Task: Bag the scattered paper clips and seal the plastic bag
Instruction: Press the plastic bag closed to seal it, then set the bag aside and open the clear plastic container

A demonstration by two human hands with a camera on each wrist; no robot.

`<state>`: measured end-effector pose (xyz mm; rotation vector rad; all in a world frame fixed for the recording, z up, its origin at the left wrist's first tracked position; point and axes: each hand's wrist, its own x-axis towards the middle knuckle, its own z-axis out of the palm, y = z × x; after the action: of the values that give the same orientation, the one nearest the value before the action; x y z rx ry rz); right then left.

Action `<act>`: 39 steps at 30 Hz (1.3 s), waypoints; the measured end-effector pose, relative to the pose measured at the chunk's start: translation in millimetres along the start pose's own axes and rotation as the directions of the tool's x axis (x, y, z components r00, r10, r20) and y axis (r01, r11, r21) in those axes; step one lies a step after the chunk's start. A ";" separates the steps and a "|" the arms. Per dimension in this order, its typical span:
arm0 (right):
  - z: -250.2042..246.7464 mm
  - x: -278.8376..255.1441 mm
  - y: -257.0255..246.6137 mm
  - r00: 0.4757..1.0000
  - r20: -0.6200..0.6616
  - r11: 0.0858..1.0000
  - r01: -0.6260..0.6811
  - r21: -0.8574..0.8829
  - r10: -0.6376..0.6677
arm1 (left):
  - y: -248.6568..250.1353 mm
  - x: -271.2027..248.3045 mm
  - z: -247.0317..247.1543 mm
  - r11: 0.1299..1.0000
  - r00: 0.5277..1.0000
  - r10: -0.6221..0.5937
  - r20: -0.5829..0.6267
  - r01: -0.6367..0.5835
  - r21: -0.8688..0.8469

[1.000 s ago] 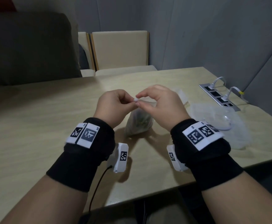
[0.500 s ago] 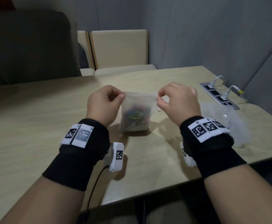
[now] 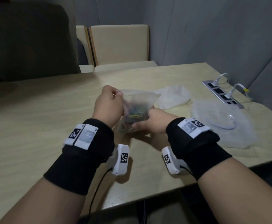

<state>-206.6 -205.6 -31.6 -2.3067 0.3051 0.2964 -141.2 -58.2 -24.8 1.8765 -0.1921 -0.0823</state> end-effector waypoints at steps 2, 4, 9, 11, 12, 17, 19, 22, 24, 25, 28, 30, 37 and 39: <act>-1.6 10.1 -5.9 1.000 0.030 0.998 0.001 -0.057 0.001 | -1.1 10.6 -10.1 0.998 0.995 -0.062 -0.074 0.059 -0.034; -4.4 20.7 -9.0 0.999 -0.026 0.997 -0.038 -0.062 0.037 | 0.4 19.1 -21.4 0.990 0.982 -0.131 -0.137 0.123 -0.069; -21.0 43.5 -2.2 0.940 -0.268 0.892 -0.298 -0.340 0.212 | -2.4 17.8 -27.8 0.950 0.993 -0.099 -0.064 0.114 0.291; -24.5 47.5 4.1 0.928 -0.228 0.787 -0.372 -0.493 0.296 | -3.3 9.7 -20.0 0.902 0.993 -0.049 0.109 -0.003 0.432; -27.5 48.4 7.0 0.921 -0.198 0.752 -0.388 -0.533 0.335 | -4.3 6.5 -15.2 0.864 0.977 -0.042 0.208 -0.069 0.499; -21.8 89.7 67.7 0.927 -0.094 0.739 -0.347 -0.577 0.363 | -10.2 -1.1 4.8 0.541 0.826 -0.183 0.534 -0.369 0.756; -22.7 70.7 57.0 0.939 -0.099 0.735 -0.320 -0.598 0.328 | -10.6 0.9 5.9 0.465 0.809 -0.203 0.551 -0.416 0.781; -23.2 6.5 7.2 0.955 -0.073 0.775 -0.276 -0.568 0.286 | -5.9 7.1 6.3 0.392 0.786 -0.246 0.567 -0.454 0.800; -21.6 -9.9 8.2 0.961 -0.108 0.819 -0.274 -0.504 0.255 | -6.1 14.5 6.7 0.376 0.805 -0.233 0.546 -0.443 0.814; -20.0 -14.3 10.4 0.962 -0.104 0.836 -0.271 -0.478 0.252 | -6.4 17.5 7.7 0.379 0.830 -0.198 0.521 -0.425 0.822; -18.8 -27.4 19.7 0.974 -0.087 0.856 -0.224 -0.466 0.208 | -7.2 15.4 17.4 0.458 0.908 -0.072 0.412 -0.337 0.823; -22.2 -42.3 17.1 0.989 -0.069 0.876 -0.150 -0.458 0.133 | -4.3 6.3 30.0 0.486 0.898 0.008 0.440 -0.388 0.783; -46.3 -76.1 27.9 0.994 -0.111 0.996 -0.034 -0.081 0.025 | 10.3 -12.6 69.8 0.405 0.762 0.059 0.645 -0.609 0.682; -56.2 -77.2 43.0 0.978 -0.183 0.985 -0.122 -0.122 0.099 | 13.2 -14.1 73.5 0.410 0.764 0.096 0.638 -0.615 0.674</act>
<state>-286.1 -265.7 0.6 -2.4573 0.5186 0.1713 -167.6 -128.7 -35.5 2.7474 -1.2627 -0.2050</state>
